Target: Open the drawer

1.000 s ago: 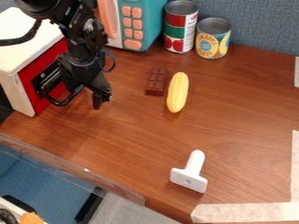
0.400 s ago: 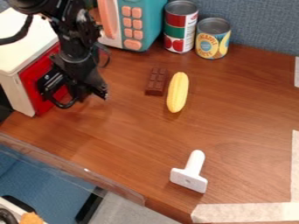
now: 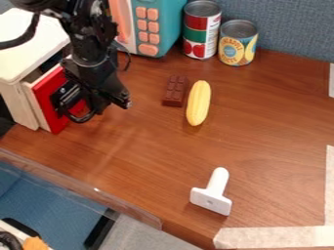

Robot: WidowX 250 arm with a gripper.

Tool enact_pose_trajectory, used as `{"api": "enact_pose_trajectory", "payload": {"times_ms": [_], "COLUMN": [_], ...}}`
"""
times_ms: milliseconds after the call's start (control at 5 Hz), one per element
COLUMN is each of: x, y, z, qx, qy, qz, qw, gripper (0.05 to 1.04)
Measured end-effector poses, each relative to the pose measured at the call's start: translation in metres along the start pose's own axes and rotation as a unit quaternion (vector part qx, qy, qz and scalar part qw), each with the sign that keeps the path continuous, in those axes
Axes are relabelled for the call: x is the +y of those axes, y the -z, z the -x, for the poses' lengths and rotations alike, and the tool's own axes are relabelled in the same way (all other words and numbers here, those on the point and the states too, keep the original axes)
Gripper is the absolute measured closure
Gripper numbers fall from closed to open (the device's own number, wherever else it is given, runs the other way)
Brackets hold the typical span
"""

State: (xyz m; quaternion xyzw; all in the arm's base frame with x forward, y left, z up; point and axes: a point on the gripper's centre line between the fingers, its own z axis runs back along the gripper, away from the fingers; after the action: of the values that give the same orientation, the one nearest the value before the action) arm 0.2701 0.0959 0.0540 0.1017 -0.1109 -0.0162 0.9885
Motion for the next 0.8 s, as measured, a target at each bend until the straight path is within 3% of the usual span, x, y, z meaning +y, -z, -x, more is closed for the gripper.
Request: {"api": "enact_pose_trajectory", "payload": {"times_ms": [400,800], "x": [-0.02,-0.032], "y": [-0.009,-0.013], "z": [-0.002,-0.003], "qx": [0.016,0.029], "qy": [-0.005,-0.003], "qz": [0.035,0.051], "qw": [0.9992,0.9983], "gripper": [0.998,0.998]}}
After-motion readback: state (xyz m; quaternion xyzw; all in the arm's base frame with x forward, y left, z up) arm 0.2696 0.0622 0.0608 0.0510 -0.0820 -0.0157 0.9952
